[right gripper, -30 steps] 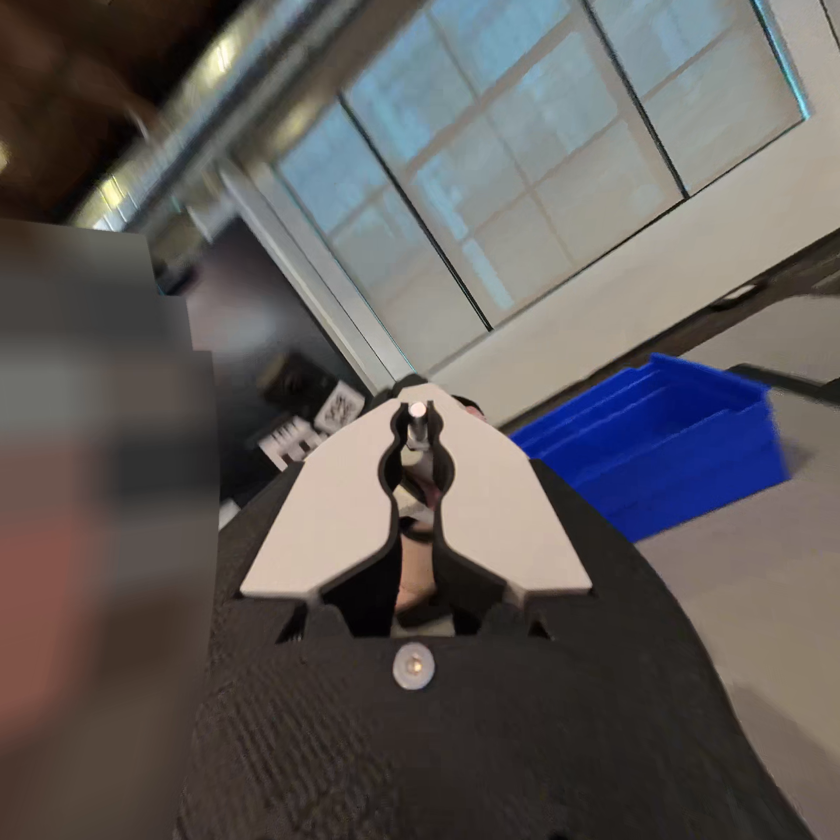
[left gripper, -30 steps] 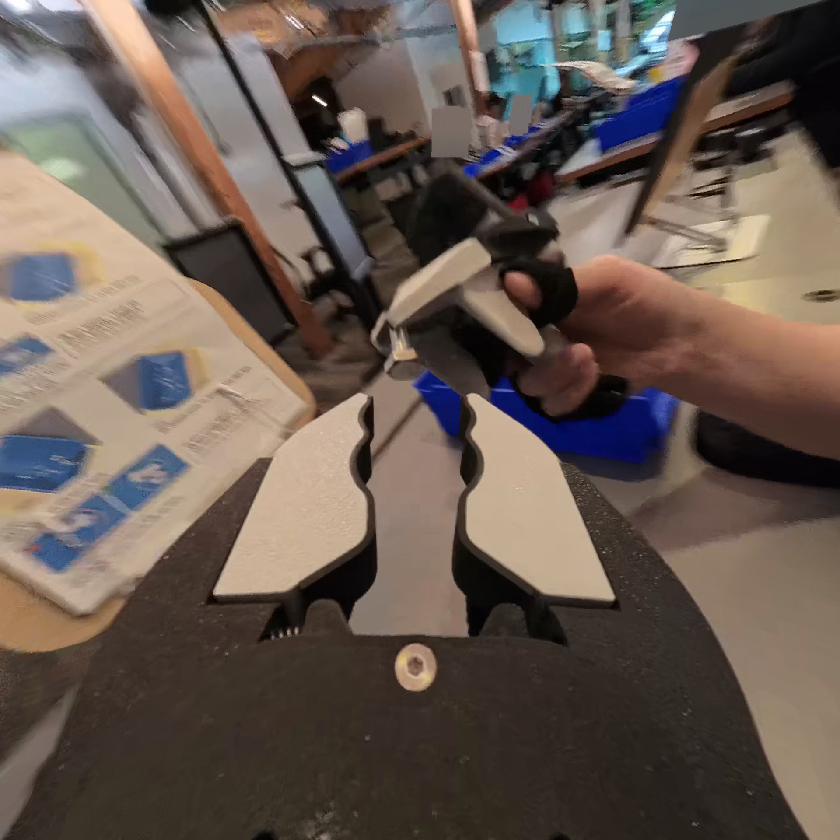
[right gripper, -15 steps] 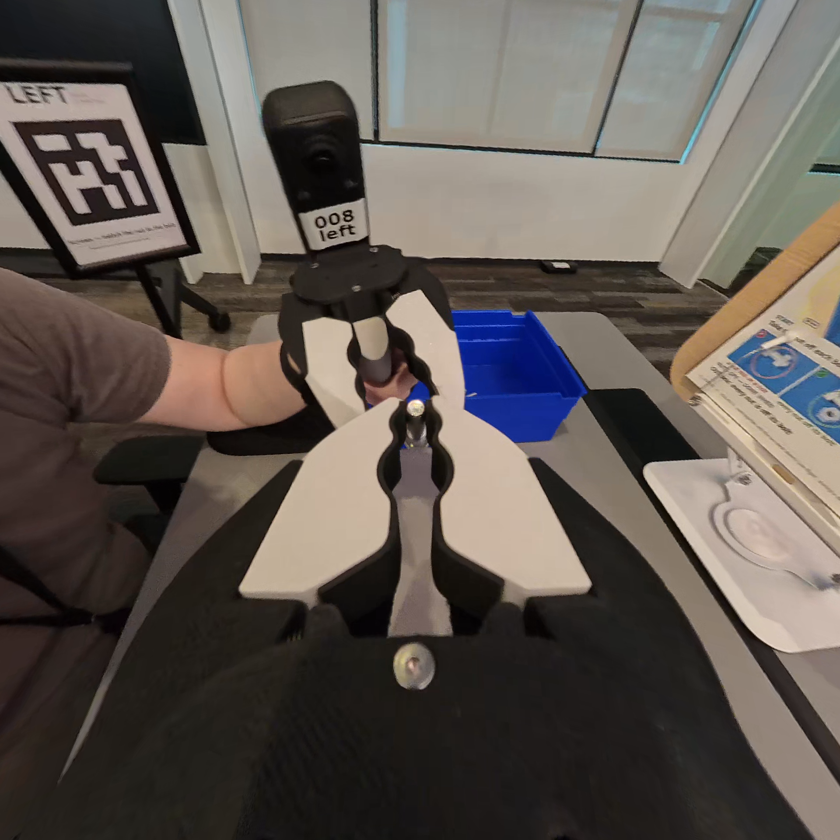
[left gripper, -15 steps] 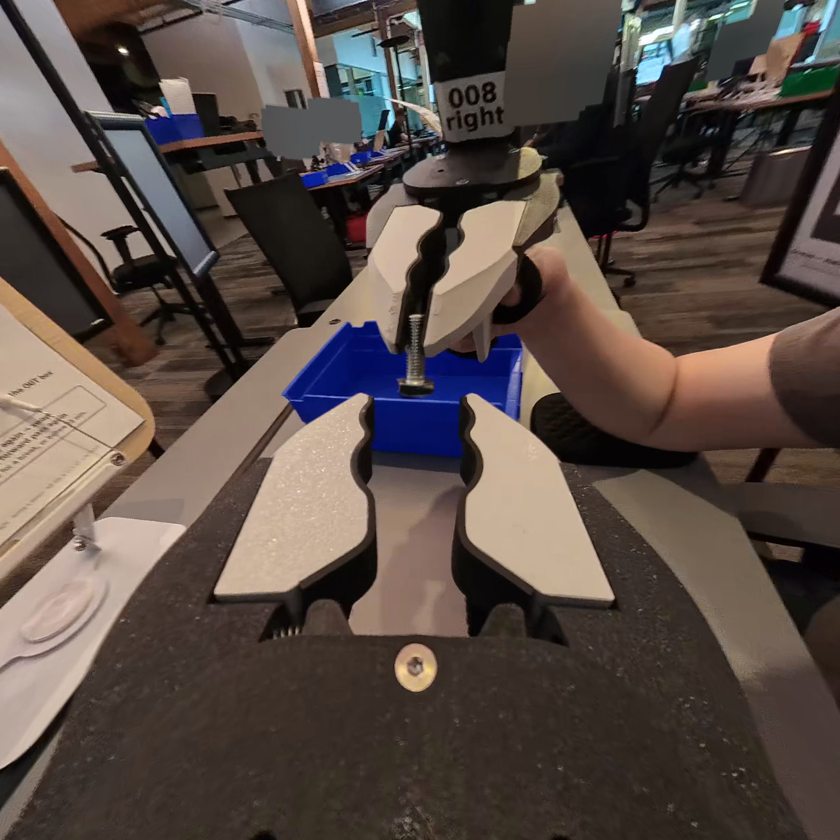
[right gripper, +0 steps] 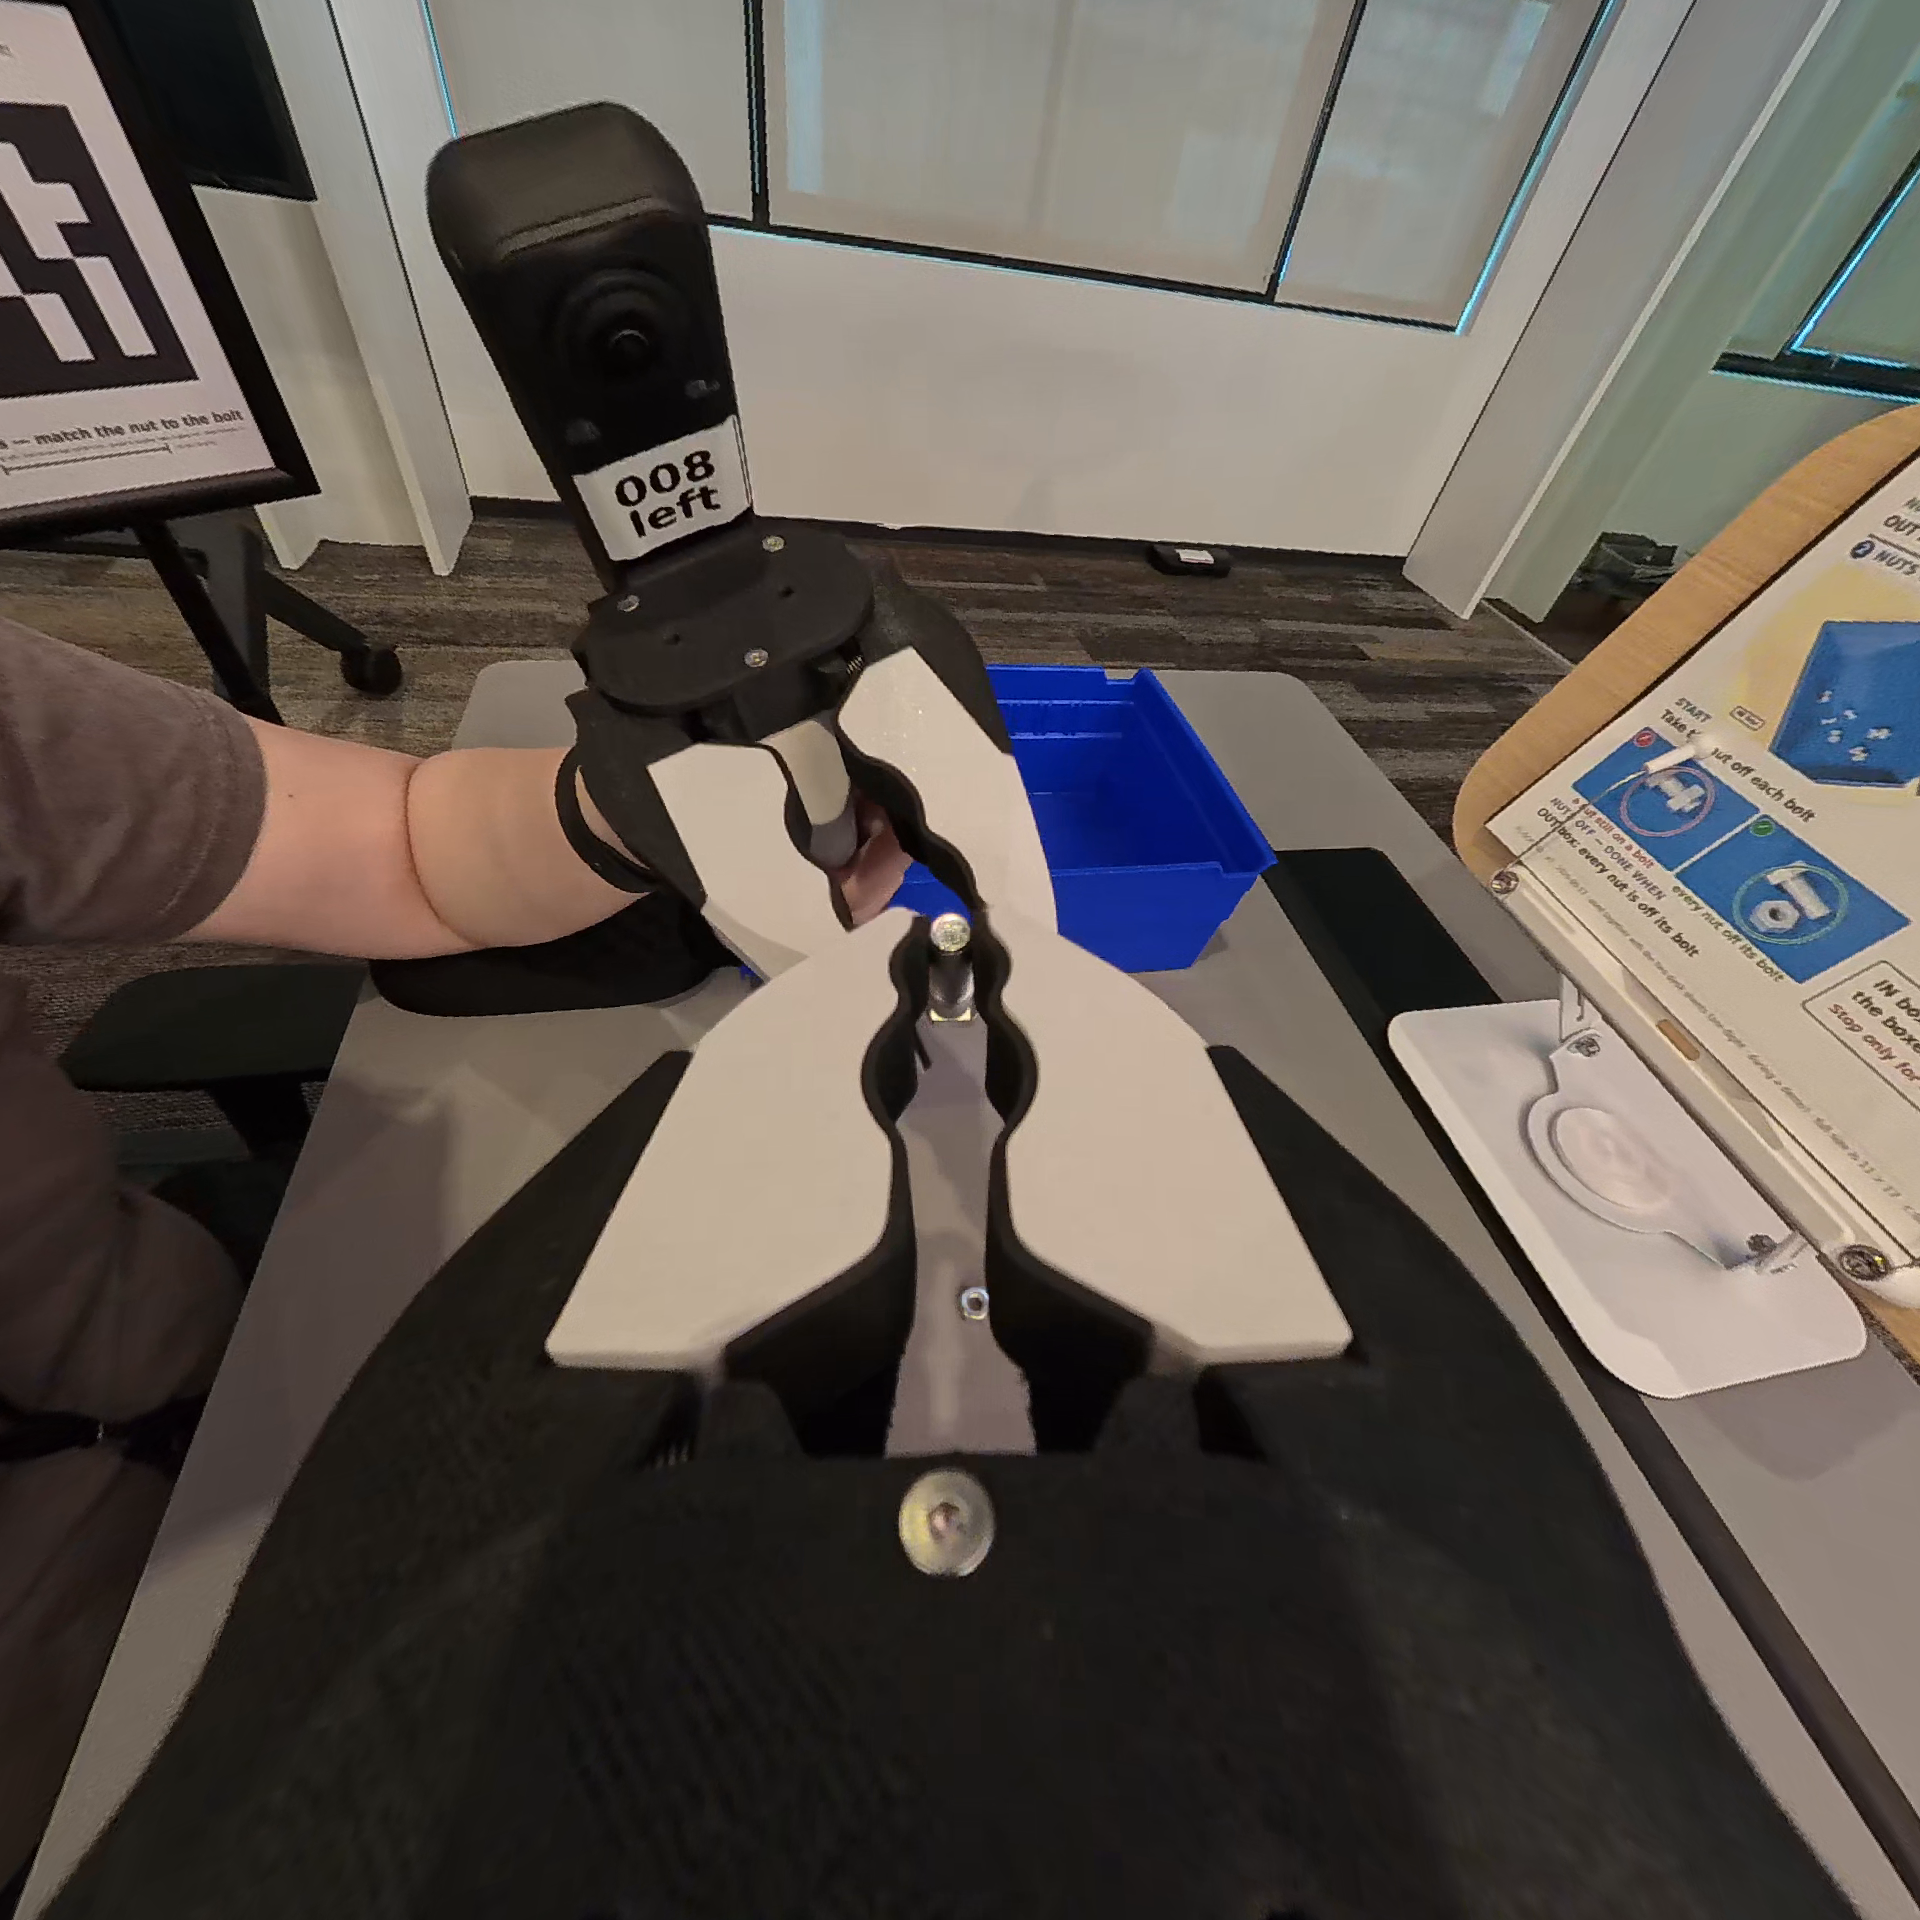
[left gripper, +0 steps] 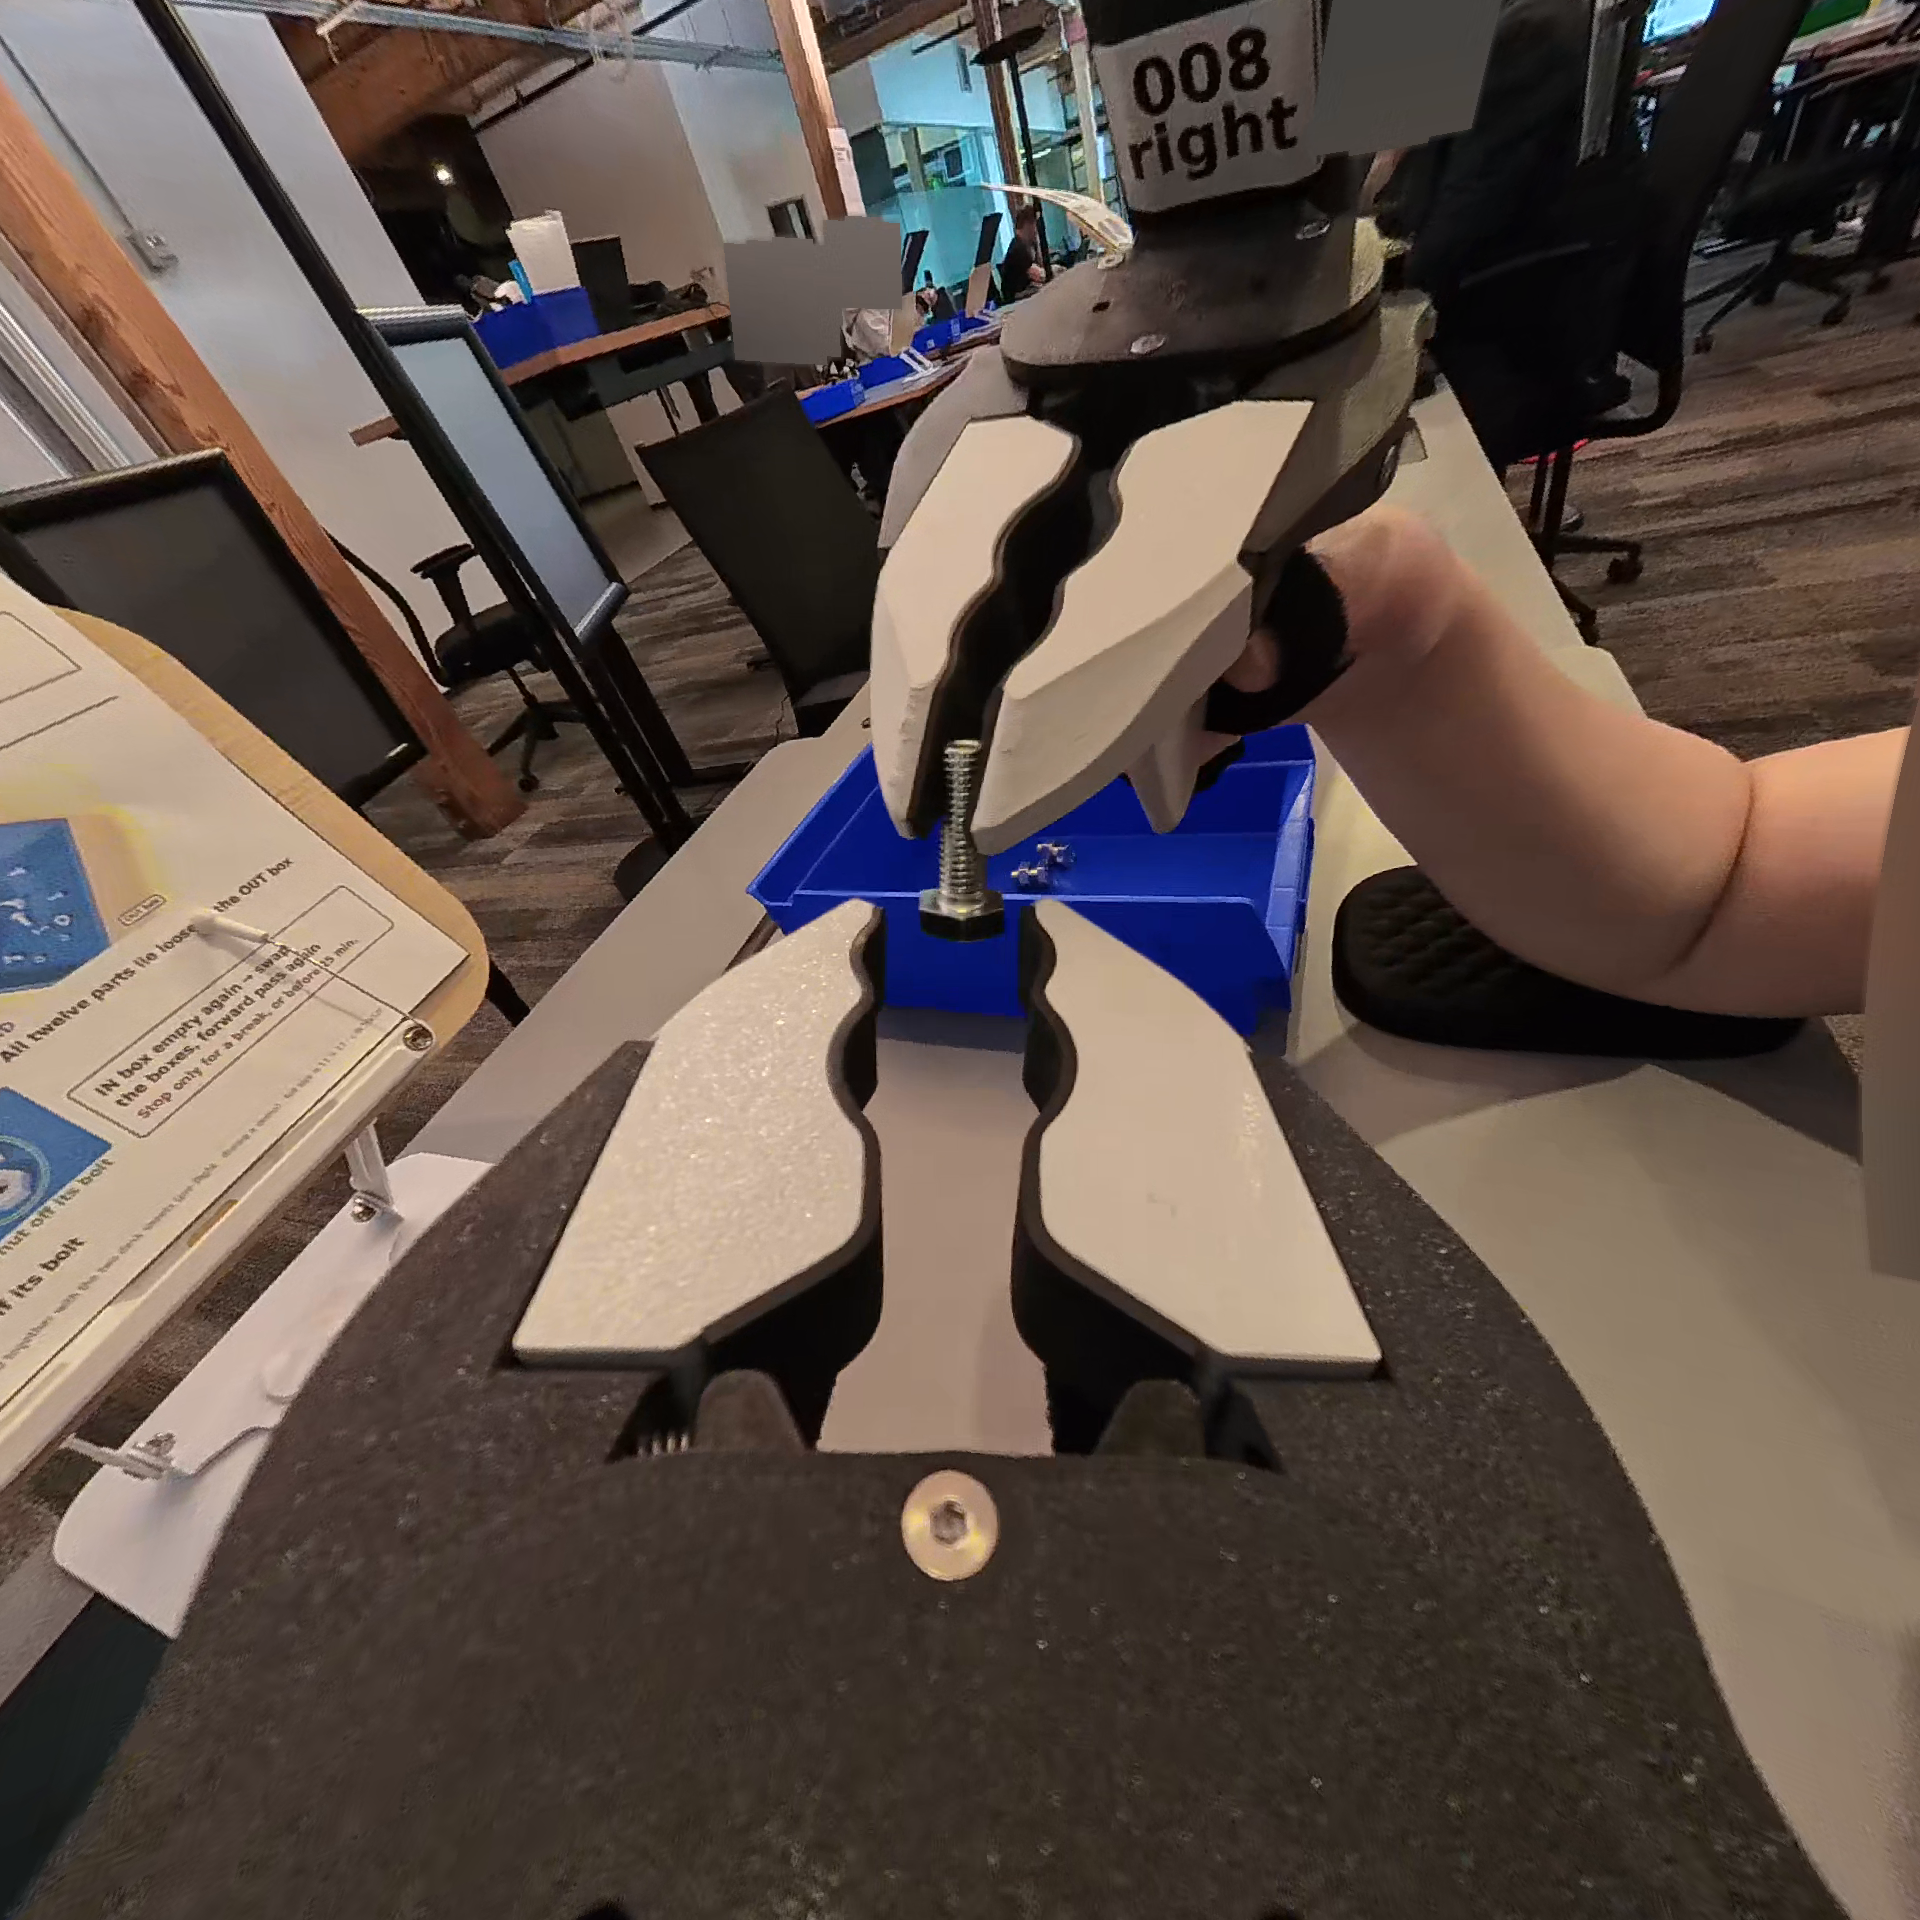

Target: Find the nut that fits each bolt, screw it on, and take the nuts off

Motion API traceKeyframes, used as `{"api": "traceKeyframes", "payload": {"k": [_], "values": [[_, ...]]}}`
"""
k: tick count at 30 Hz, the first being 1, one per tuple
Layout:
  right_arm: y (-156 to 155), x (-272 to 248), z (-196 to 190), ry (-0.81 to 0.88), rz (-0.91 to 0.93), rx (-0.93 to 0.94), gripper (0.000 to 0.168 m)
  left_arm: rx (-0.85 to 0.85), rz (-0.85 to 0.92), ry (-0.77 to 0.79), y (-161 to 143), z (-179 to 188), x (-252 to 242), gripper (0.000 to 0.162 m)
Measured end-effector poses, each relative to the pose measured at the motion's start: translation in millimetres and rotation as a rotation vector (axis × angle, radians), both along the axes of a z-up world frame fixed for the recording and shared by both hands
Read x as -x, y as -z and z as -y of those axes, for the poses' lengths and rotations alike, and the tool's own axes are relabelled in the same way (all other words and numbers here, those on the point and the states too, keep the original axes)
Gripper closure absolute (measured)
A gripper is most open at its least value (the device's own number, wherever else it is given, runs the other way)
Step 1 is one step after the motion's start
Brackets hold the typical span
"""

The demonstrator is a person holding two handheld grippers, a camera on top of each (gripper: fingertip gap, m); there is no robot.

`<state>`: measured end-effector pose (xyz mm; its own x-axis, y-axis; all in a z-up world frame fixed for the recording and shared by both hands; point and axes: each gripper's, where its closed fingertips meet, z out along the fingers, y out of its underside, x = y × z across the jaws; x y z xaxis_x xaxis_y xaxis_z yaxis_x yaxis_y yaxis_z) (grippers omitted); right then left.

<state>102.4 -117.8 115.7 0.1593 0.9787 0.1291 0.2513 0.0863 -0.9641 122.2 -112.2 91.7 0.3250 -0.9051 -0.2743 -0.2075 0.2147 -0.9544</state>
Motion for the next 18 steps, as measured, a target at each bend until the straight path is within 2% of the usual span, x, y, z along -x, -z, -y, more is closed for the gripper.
{"api": "traceKeyframes", "payload": {"k": [8,18], "values": [[4.0,0.5,-2.3,0.007,0.017,0.007,0.16,-0.005,-0.007,0.014,-0.3,1.3,1.8,0.147],[7.4,0.7,-4.7,0.027,0.037,0.015,0.16,-0.003,-0.024,0.01,4.5,-0.7,-0.2,0.148]]}}
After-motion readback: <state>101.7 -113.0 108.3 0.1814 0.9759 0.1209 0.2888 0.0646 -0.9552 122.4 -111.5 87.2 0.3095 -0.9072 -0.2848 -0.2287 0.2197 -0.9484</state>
